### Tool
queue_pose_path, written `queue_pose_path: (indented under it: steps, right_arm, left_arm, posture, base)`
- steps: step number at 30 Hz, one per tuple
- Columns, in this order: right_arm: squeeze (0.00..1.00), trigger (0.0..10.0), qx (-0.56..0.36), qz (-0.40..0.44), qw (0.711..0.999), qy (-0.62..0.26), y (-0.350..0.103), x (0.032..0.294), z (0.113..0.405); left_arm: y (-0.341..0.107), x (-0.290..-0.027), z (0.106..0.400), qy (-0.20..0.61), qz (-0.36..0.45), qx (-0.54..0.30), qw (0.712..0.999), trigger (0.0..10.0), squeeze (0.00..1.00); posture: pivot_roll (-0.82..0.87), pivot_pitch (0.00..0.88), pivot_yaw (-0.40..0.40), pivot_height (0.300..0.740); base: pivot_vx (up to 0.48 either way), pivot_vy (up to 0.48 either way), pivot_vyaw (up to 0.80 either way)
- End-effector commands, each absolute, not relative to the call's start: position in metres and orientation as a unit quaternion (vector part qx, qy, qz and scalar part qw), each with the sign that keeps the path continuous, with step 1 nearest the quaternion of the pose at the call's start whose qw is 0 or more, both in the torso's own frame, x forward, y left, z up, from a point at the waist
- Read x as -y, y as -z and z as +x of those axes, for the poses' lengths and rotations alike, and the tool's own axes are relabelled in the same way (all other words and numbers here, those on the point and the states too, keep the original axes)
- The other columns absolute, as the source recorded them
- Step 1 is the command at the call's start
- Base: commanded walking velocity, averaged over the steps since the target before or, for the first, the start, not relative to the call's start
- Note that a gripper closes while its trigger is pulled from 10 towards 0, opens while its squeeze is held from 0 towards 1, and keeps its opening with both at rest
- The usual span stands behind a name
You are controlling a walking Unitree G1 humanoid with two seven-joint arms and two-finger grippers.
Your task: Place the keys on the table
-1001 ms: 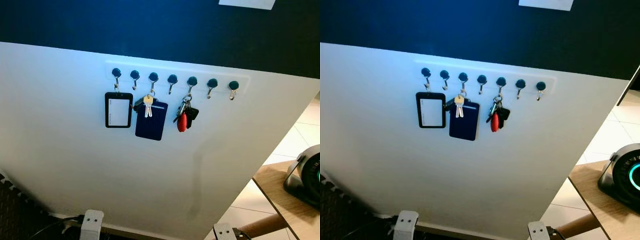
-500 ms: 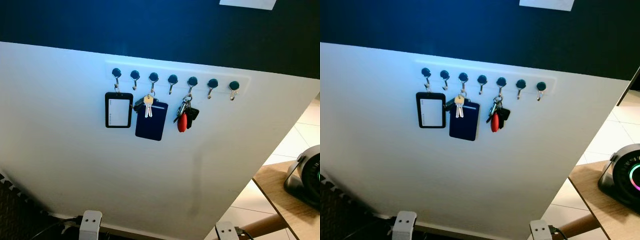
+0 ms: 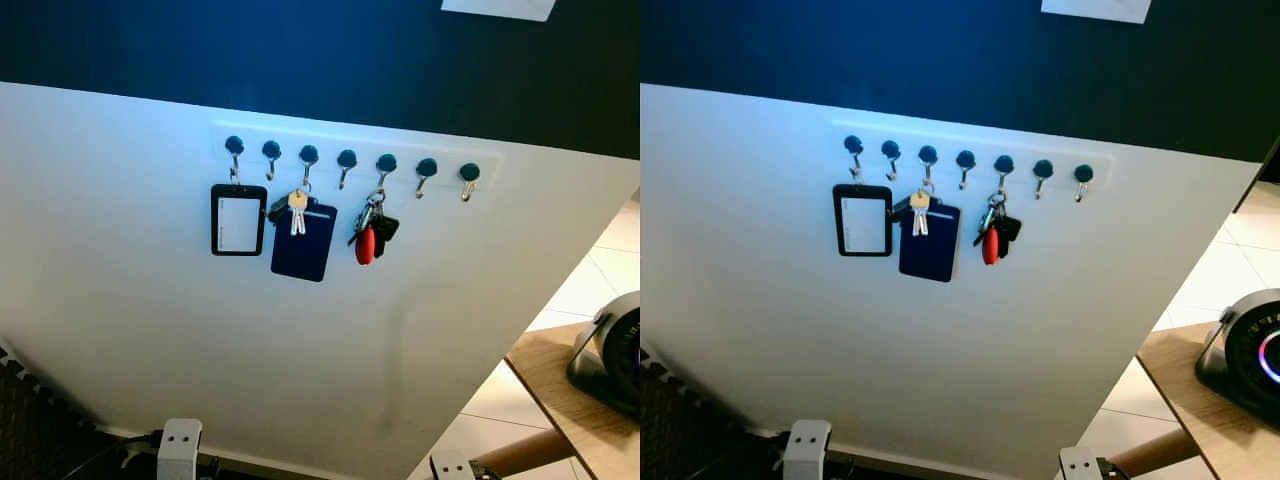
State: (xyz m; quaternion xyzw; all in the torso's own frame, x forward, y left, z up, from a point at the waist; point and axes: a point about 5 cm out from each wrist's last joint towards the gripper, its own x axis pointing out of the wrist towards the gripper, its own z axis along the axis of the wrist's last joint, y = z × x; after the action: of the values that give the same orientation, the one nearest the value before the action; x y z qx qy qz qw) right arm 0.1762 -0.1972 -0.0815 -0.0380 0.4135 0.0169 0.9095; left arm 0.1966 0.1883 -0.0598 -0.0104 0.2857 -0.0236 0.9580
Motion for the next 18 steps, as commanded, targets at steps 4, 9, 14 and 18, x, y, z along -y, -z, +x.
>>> queue_pose_path:
  steps: [4,9,14,18]
  right_arm:
    - [0.00,0.0,-0.408,-0.046,0.912,-0.023,0.080,0.197,0.179]
    - [0.00,7.4,-0.408,-0.014,0.912,-0.035,0.081,0.191,0.178]
    - [0.00,10.0,-0.419,-0.053,0.907,-0.014,0.083,0.195,0.174]
    - [0.00,6.7,-0.417,-0.078,0.906,-0.013,0.085,0.197,0.167]
  left_arm:
    - [0.062,-0.186,0.195,0.024,-0.014,-0.294,0.955,10.0,0.00]
    - [0.059,-0.182,0.196,0.045,-0.031,-0.274,0.960,0.0,0.00]
    - [0.061,-0.186,0.198,0.019,-0.018,-0.292,0.956,10.0,0.00]
    - [0.061,-0.184,0.197,0.013,-0.036,-0.288,0.957,10.0,0.00]
  posture:
    - [0.03,0.063,-0.076,0.740]
    - [0.03,0.066,-0.072,0.740]
    - [0.03,0.068,-0.068,0.740]
    - [0.03,0.067,-0.068,0.740]
  base:
    - [0.000,0.000,0.00]
    - [0.000,0.000,0.00]
    - [0.000,0.000,0.00]
    - [0.000,0.000,0.00]
